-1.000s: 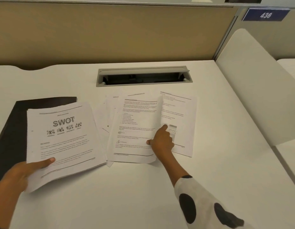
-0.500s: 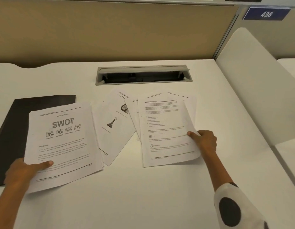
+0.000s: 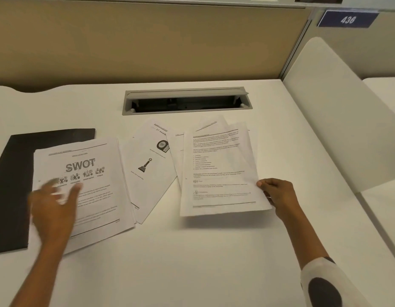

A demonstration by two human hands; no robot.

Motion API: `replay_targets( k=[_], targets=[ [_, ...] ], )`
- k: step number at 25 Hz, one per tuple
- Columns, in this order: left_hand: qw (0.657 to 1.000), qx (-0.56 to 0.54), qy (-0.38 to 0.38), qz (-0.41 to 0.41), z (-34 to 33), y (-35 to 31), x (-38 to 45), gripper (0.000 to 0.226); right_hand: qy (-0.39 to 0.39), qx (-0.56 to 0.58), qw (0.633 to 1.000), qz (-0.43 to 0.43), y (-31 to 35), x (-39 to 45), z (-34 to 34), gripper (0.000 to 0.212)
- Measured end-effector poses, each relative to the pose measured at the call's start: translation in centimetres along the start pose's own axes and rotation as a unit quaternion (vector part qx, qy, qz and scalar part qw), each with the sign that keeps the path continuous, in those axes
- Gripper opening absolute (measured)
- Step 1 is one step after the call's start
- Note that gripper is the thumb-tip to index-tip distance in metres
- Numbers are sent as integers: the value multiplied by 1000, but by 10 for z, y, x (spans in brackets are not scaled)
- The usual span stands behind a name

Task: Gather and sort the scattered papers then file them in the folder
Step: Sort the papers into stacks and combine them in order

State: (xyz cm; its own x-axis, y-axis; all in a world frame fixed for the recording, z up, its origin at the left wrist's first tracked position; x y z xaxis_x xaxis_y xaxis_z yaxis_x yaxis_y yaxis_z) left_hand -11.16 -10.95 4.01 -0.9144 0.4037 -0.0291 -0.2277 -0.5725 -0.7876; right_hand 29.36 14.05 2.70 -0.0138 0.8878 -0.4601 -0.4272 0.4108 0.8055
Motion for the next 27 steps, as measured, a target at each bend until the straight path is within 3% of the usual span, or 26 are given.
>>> replay_targets(
  k=[1, 2, 4, 6, 8, 11, 13, 15, 18, 22, 25, 27],
  targets=[
    [993, -97, 59, 32, -18, -19, -18, 38, 1, 9, 1000, -1, -2, -2, -4, 10],
    [963, -197, 147, 111, -40, -37, -37, 33, 2, 16, 1000, 1, -3, -6, -9, 10],
    [874, -275, 314, 249, -75, -61, -65, 41, 23, 29, 999, 6, -2, -17, -24, 3],
    [826, -300, 395, 269, -95, -66, -72, 46, 68, 33, 997, 9, -1, -26, -40, 6],
    [808, -344, 405, 254, -105, -64, -73, 34, 90, 10, 996, 19, 0, -31, -53, 11],
    [849, -336, 349, 209, -108, -58, -67, 36, -50, -184, 977, 90, 6, -22, -58, 35],
    [870, -330, 313, 191, -101, -57, -60, 37, -146, -360, 918, 82, 16, -14, -59, 56],
    [885, -325, 278, 184, -92, -55, -48, 39, -140, -448, 883, 36, 23, -8, -64, 82],
    [899, -300, 260, 187, -87, -50, -34, 38, -106, -401, 910, 4, 34, 0, -74, 98],
    [896, -283, 268, 214, -88, -44, -34, 34, -120, -323, 938, -37, 33, 16, -61, 67],
    [887, -277, 284, 235, -92, -39, -42, 31, -122, -211, 970, -1, 25, 23, -44, 35],
    [885, -273, 286, 245, -95, -37, -46, 31, -159, -140, 977, 27, 25, 27, -26, 29]
  ],
)
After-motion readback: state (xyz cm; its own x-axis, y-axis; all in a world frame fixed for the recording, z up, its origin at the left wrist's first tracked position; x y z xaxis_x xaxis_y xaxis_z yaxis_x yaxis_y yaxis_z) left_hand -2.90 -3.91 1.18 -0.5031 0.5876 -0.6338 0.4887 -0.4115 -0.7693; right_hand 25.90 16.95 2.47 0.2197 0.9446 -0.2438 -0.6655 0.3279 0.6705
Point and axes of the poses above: each hand's wrist, its own x-axis towards the middle knuckle, its own z-axis out of the back of the hand, y = z × x, the point moved 1 cm from there along x, towards the middle knuckle, and after that the axes turned 5 degrees about -x, right-handed, at the moved point
